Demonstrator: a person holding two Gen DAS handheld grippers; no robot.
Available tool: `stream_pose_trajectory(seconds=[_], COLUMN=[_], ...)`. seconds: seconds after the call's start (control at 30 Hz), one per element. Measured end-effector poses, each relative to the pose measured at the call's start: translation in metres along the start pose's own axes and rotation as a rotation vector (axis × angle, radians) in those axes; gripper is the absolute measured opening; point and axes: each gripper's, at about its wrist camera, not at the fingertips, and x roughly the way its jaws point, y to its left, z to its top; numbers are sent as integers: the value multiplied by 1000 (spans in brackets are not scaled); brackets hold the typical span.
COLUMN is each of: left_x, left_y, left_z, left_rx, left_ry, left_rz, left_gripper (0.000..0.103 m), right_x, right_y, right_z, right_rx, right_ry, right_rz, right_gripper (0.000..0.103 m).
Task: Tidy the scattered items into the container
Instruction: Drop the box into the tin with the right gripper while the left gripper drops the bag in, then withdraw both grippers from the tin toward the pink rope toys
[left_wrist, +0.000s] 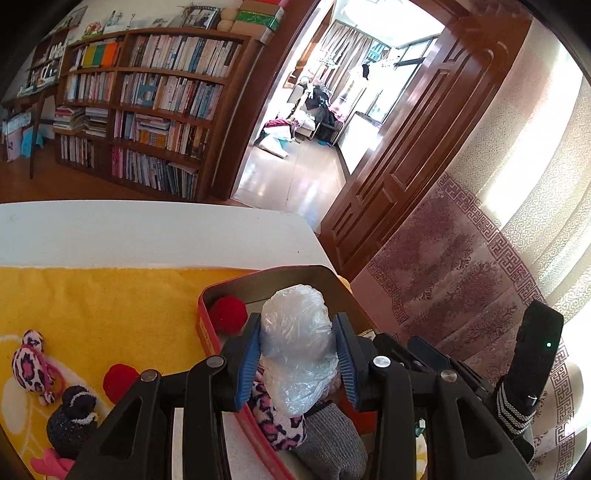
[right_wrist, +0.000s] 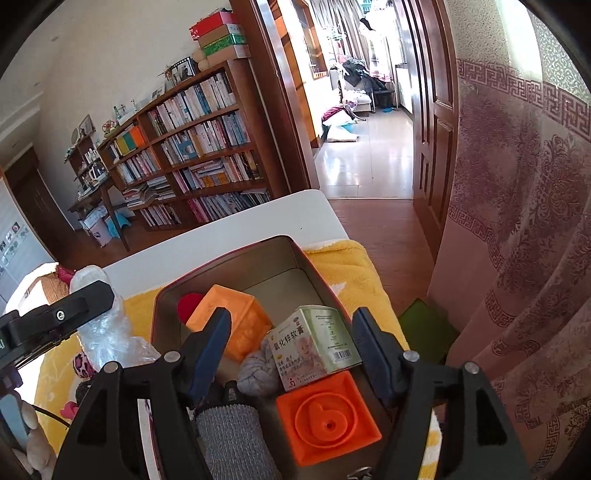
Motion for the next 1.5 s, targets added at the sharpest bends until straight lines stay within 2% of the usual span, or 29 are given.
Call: stream_pose_trajectory(seconds=[0.13, 0.27, 0.43, 0.63, 0.67, 0.73, 0.97, 1.2, 1.4, 1.5], left_x=[7, 5, -2, -13, -14, -18, -29, -44, -77, -97], left_y=[9, 10, 4, 6, 7, 11, 26, 45, 69, 84], left_z=[-5, -6, -13, -25, -27, -31, -47, -65, -81, -87], left_rx=[-53, -49, -7, 22, 22, 14, -16, -50, -94, -118], left_ry=[6, 1, -8, -16, -13, -15, -3, 12, -11, -31], left_rz=[-4, 10, 65, 120, 127, 135, 157, 185, 214, 245], left_gripper=[66, 66, 66, 67, 70, 76, 76, 76, 76, 76], right_x=[-5, -5, 0, -7, -10, -14, -22, -25, -32, -34], right_y=[-5, -9, -5, 11, 14, 21, 43, 63, 70, 69], right_z=[2, 0, -6, -11, -12, -14, -23, -33, -36, -36], right_rx=[21, 46, 31, -28, -42, -68, -155, -228, -231, -214], right_ry=[-39, -47, -30, -56, -65, -82, -113, -114, -127, -115], right_rz=[-4, 10, 20, -3, -9, -19, -42, -29, 28, 105], right_gripper=[75, 76, 76, 76, 77, 77, 78, 78, 78, 78])
